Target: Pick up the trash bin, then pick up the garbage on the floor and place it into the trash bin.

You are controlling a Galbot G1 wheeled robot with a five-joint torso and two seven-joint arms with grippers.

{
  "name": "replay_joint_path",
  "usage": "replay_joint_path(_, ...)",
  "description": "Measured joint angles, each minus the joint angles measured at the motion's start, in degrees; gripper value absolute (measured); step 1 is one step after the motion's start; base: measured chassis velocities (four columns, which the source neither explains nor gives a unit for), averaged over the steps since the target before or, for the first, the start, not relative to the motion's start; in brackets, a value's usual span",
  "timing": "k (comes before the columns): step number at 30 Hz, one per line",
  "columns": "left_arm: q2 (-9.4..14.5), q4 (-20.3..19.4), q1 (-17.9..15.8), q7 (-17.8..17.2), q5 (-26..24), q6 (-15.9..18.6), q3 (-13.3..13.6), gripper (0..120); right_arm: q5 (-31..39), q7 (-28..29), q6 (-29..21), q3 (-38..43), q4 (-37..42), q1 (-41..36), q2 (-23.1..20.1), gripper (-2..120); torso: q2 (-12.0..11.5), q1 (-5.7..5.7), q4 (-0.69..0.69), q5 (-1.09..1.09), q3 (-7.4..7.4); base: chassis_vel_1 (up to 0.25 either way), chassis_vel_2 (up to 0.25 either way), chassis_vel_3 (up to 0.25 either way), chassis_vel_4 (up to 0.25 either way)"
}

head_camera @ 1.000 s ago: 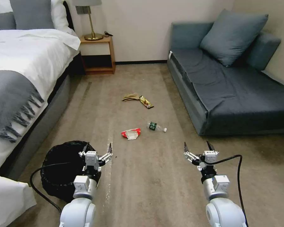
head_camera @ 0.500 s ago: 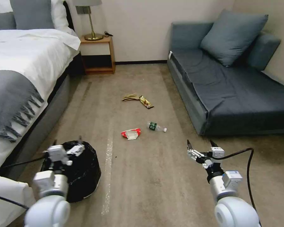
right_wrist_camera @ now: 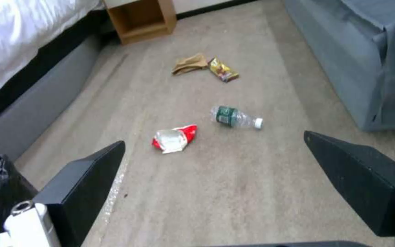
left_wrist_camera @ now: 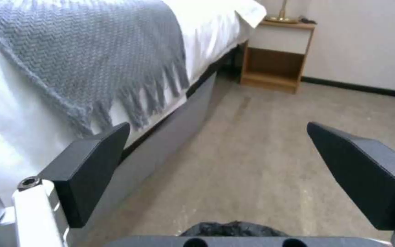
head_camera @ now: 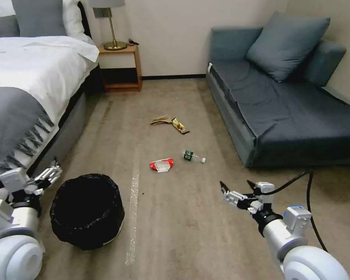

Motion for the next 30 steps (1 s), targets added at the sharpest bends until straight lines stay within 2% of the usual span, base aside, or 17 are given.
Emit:
replay_joint_path(7, 0.18, 1.30, -0.18, 0.00, 0.12, -0.03, -0.03, 96, 0.48, 0.61, -0.04, -1.15, -1.12, 1.67, -0.09, 100, 0.00, 0.00, -0.02, -0.04, 0.00, 0.000, 0.000, 0.000, 0.000)
replay_joint_path(13, 0.48, 1.33, -0.10, -0.21, -0.77, 0.04, -0.21, 95, 0.62, 1.49, 0.44, -3.04, -4.11, 5.31, 0.10, 100, 0.00, 0.00, 0.01, 0.04, 0.00, 0.000, 0.000, 0.000, 0.000)
replay_joint_path(15, 0.81, 1.03, -0.10, -1.55, -4.08, 1.16, -0.47, 95, 0.63, 1.60, 0.65, -3.22, -4.70, 6.18, 0.13, 100, 0.00, 0.00, 0.02, -0.04, 0.01, 0.000, 0.000, 0.000, 0.000)
replay_joint_path(17, 1.31, 0.74, -0.12, -3.74, -8.70, 3.33, -0.89, 95, 0.58, 1.60, 0.75, -3.25, -4.85, 6.44, 0.26, 100, 0.00, 0.00, 0.00, 0.00, 0.00, 0.000, 0.000, 0.000, 0.000)
replay_joint_path(19, 1.45, 0.74, -0.11, -4.37, -9.84, 3.94, -1.00, 94, 0.55, 1.60, 0.77, -3.27, -4.87, 6.45, 0.32, 100, 0.00, 0.00, -0.01, 0.00, 0.00, 0.000, 0.000, 0.000, 0.000)
replay_joint_path(21, 2.47, 2.23, 0.73, -9.18, -18.33, 8.60, -1.68, 94, -0.12, 1.36, 0.88, -3.53, -4.88, 6.31, 1.15, 100, 0.00, 0.00, 0.00, -0.02, 0.00, 0.000, 0.000, 0.000, 0.000)
replay_joint_path(22, 2.47, 2.23, 0.73, -9.18, -18.33, 8.60, -1.68, 94, -0.12, 1.36, 0.88, -3.53, -4.88, 6.31, 1.15, 100, 0.00, 0.00, 0.00, -0.02, 0.00, 0.000, 0.000, 0.000, 0.000)
replay_joint_path(25, 2.65, 3.53, 1.04, -12.63, -23.38, 12.82, -1.96, 94, -0.92, 1.02, 1.26, -3.82, -4.93, 6.11, 1.75, 100, 0.00, 0.00, 0.00, -0.02, 0.01, 0.000, 0.000, 0.000, 0.000)
replay_joint_path(26, 2.26, 4.56, 0.81, -14.19, -25.30, 15.30, -1.96, 95, -1.19, 0.83, 1.38, -3.99, -4.93, 6.10, 1.96, 100, 0.00, 0.00, 0.00, -0.01, 0.00, 0.000, 0.000, 0.000, 0.000)
replay_joint_path(27, 1.91, 5.19, 0.50, -14.79, -26.29, 16.36, -1.82, 95, -1.23, 0.74, 1.41, -4.01, -4.92, 6.19, 1.98, 100, 0.00, 0.00, 0.00, -0.02, 0.01, 0.000, 0.000, 0.000, 0.000)
replay_joint_path(30, 1.43, 6.14, 0.08, -15.55, -27.79, 17.69, -1.52, 95, -1.25, 0.69, 1.44, -4.01, -4.91, 6.35, 1.97, 100, 0.00, 0.00, 0.00, -0.01, 0.01, 0.000, 0.000, 0.000, 0.000)
